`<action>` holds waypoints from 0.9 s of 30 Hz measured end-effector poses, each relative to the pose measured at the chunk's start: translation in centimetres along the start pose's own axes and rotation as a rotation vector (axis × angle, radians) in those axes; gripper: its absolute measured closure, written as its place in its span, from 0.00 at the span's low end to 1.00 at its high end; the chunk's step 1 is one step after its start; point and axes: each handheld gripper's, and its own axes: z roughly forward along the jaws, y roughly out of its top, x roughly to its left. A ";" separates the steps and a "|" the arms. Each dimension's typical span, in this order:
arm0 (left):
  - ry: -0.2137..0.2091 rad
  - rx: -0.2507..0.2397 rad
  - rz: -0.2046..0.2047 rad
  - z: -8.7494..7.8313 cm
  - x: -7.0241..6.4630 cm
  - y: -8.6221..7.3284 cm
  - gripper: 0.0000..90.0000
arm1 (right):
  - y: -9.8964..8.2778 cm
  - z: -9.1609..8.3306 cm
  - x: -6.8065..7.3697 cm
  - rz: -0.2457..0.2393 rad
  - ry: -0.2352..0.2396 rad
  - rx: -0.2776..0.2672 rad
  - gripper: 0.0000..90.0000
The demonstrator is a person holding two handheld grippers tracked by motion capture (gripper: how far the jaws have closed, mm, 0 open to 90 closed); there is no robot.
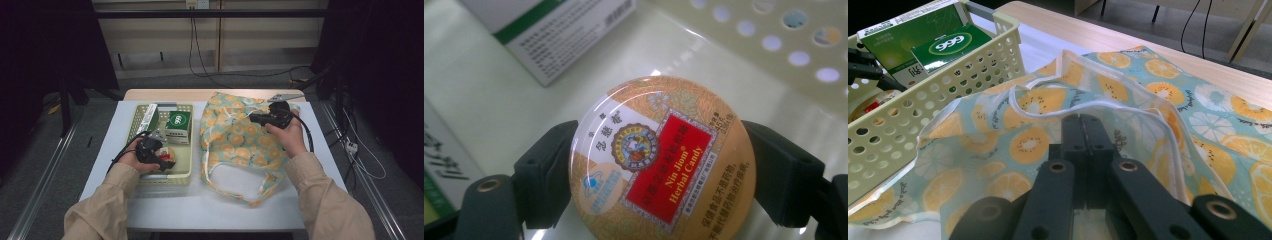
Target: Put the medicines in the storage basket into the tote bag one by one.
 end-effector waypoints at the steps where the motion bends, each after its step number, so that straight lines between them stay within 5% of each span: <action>1: -0.002 0.000 -0.003 0.0 0.0 0.1 0.23 | 0.0 0.0 0.0 0.001 0.001 0.001 1.00; 8: -0.014 -0.008 0.014 0.0 -0.8 1.5 0.23 | 0.0 0.3 0.1 0.003 0.004 0.005 1.00; 13: -0.010 -0.032 -0.016 -0.5 -0.8 2.1 0.23 | 0.1 0.2 0.0 0.007 0.001 -0.005 1.00; 27: -0.017 -0.061 -0.015 -3.5 -1.6 4.3 0.23 | 0.2 0.3 0.0 0.004 0.004 -0.006 1.00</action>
